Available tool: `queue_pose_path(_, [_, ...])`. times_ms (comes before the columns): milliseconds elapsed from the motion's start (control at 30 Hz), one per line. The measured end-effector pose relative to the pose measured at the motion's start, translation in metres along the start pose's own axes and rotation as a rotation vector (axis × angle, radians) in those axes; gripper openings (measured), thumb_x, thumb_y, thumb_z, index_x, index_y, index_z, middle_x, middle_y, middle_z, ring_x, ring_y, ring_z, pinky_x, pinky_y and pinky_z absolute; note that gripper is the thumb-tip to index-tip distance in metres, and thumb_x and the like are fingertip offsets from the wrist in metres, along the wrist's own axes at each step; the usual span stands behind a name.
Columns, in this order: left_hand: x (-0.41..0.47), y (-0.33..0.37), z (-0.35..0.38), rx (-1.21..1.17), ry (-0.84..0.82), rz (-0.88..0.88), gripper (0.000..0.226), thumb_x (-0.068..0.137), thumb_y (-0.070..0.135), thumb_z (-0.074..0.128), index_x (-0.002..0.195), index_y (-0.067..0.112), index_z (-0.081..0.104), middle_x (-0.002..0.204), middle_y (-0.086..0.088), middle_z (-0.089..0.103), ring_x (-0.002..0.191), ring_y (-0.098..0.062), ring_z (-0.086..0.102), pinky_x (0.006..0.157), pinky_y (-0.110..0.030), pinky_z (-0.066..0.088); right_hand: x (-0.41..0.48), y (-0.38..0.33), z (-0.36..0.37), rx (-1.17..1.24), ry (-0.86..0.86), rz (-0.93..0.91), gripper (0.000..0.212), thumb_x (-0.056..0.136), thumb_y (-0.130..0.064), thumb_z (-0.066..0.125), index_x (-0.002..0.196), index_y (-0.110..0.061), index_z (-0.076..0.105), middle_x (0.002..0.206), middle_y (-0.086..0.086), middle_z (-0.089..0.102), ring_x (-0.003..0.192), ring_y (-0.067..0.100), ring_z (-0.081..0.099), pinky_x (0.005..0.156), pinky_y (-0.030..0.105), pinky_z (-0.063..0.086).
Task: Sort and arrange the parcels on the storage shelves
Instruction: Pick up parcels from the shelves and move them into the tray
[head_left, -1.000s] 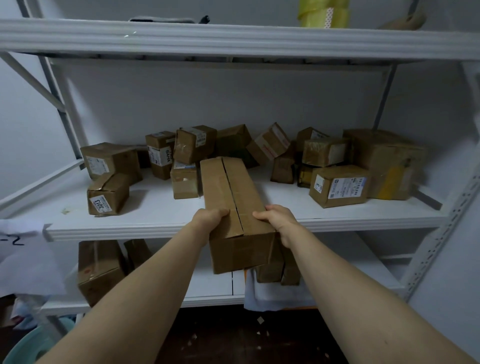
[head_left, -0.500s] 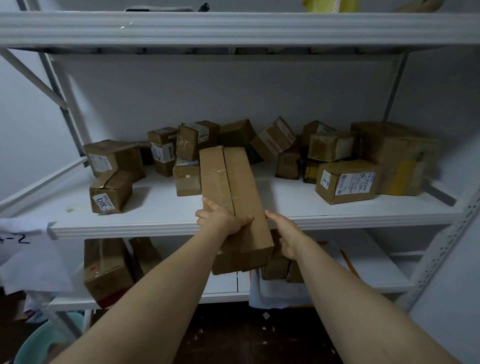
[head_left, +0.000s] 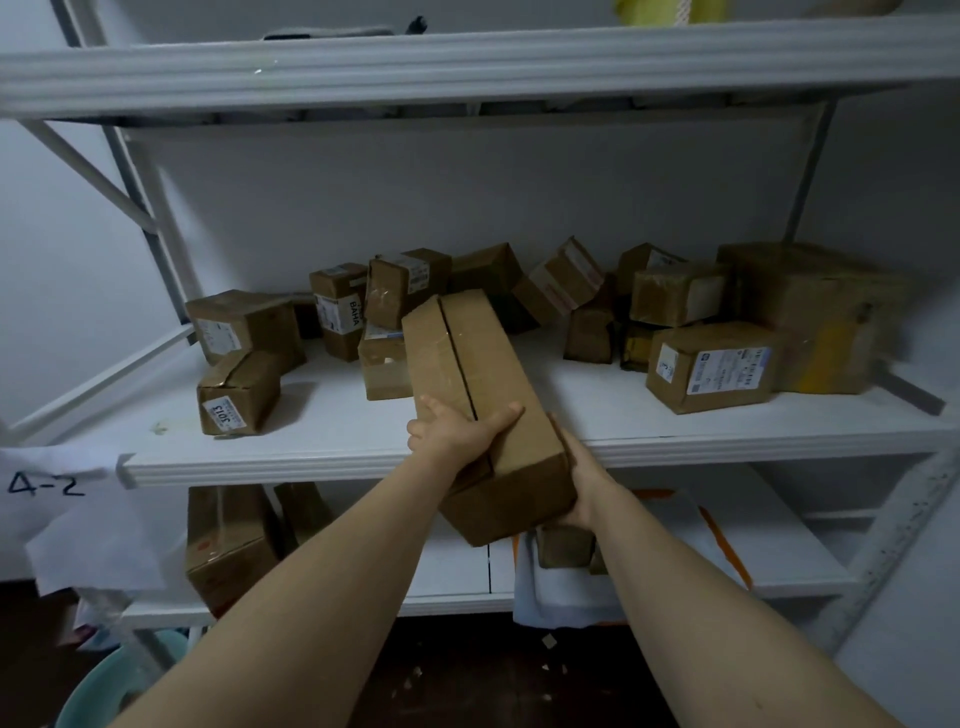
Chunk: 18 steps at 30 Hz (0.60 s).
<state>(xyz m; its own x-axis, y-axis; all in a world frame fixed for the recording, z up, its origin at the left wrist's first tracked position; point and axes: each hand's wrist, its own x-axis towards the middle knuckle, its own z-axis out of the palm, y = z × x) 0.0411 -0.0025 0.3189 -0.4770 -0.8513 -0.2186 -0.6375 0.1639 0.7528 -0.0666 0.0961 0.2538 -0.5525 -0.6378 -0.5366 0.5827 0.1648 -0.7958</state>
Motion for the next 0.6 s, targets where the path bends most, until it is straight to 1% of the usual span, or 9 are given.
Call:
queue_pose_path(33, [0.000,0.002,0.000,-0.012,-0.008,0.006,0.124,0.057,0.080,0.066,0.149,0.021,0.007,0.147,-0.017,0.025,0.135,-0.037,0.029,0.110,-0.051,0.032,-0.004,-0.007,0.000,-0.001,0.018,-0.020,0.082,0.066,-0.075,0.066,0.120,-0.013,0.065,0.110,0.020,0.069,0.101,0.036,0.065,0.095,0.050,0.050])
queue_pose_path(100, [-0.001,0.008,0.004,-0.048,-0.054,0.031,0.118,0.058,0.081,0.063,0.149,0.025,0.011,0.147,-0.017,0.026,0.134,-0.038,0.031,0.109,-0.052,0.033,-0.010,-0.022,-0.008,-0.013,0.121,-0.100,0.105,0.046,-0.075,0.078,0.129,-0.014,0.057,0.111,0.019,0.068,0.097,0.036,0.067,0.086,0.051,0.054])
queue_pose_path(133, [0.000,0.012,0.005,-0.081,-0.087,0.044,0.116,0.059,0.080,0.063,0.149,0.027,0.012,0.148,-0.016,0.026,0.134,-0.038,0.032,0.109,-0.052,0.034,-0.015,-0.028,-0.012,-0.027,0.193,-0.139,0.113,0.041,-0.074,0.080,0.133,-0.014,0.052,0.115,0.017,0.065,0.097,0.035,0.066,0.083,0.048,0.056])
queue_pose_path(167, [-0.001,0.015,0.008,-0.126,-0.130,0.055,0.114,0.061,0.079,0.062,0.150,0.028,0.013,0.149,-0.015,0.027,0.134,-0.037,0.033,0.109,-0.051,0.034,-0.021,-0.034,-0.017,-0.052,0.259,-0.179,0.116,0.043,-0.072,0.081,0.137,-0.014,0.046,0.121,0.016,0.062,0.099,0.034,0.064,0.081,0.044,0.055])
queue_pose_path(233, [-0.004,0.020,0.013,-0.235,-0.222,0.064,0.106,0.069,0.073,0.062,0.151,0.024,0.015,0.150,-0.011,0.030,0.134,-0.035,0.035,0.110,-0.048,0.034,-0.027,-0.041,-0.026,-0.110,0.350,-0.238,0.113,0.050,-0.069,0.080,0.140,-0.012,0.039,0.130,0.016,0.055,0.107,0.035,0.059,0.088,0.045,0.053])
queue_pose_path(333, [-0.006,0.021,0.022,-0.340,-0.288,0.076,0.089,0.083,0.060,0.057,0.151,0.018,0.018,0.149,-0.009,0.035,0.132,-0.033,0.039,0.106,-0.043,0.036,-0.029,-0.046,-0.033,-0.170,0.414,-0.279,0.109,0.051,-0.066,0.081,0.136,-0.009,0.042,0.129,0.015,0.055,0.109,0.036,0.058,0.095,0.049,0.050])
queue_pose_path(433, [-0.007,0.022,0.020,-0.407,-0.300,0.011,0.086,0.085,0.069,0.044,0.150,0.016,0.022,0.148,-0.012,0.036,0.131,-0.035,0.041,0.103,-0.044,0.037,-0.033,-0.046,-0.028,-0.228,0.422,-0.305,0.100,0.054,-0.063,0.081,0.130,-0.007,0.047,0.125,0.015,0.058,0.107,0.036,0.059,0.094,0.049,0.051])
queue_pose_path(500, [-0.006,0.023,0.016,-0.470,-0.297,-0.021,0.092,0.083,0.076,0.036,0.149,0.013,0.025,0.150,-0.013,0.034,0.134,-0.035,0.037,0.107,-0.043,0.032,-0.037,-0.048,-0.023,-0.289,0.415,-0.338,0.091,0.057,-0.061,0.081,0.124,-0.006,0.053,0.120,0.014,0.060,0.104,0.034,0.060,0.094,0.048,0.051])
queue_pose_path(600, [-0.006,0.024,0.008,-0.512,-0.319,0.015,0.091,0.081,0.075,0.041,0.146,0.012,0.032,0.148,-0.010,0.039,0.134,-0.032,0.040,0.108,-0.041,0.031,-0.042,-0.051,-0.017,-0.355,0.397,-0.389,0.068,0.072,-0.049,0.079,0.118,-0.003,0.058,0.115,0.013,0.062,0.097,0.028,0.058,0.090,0.038,0.050])
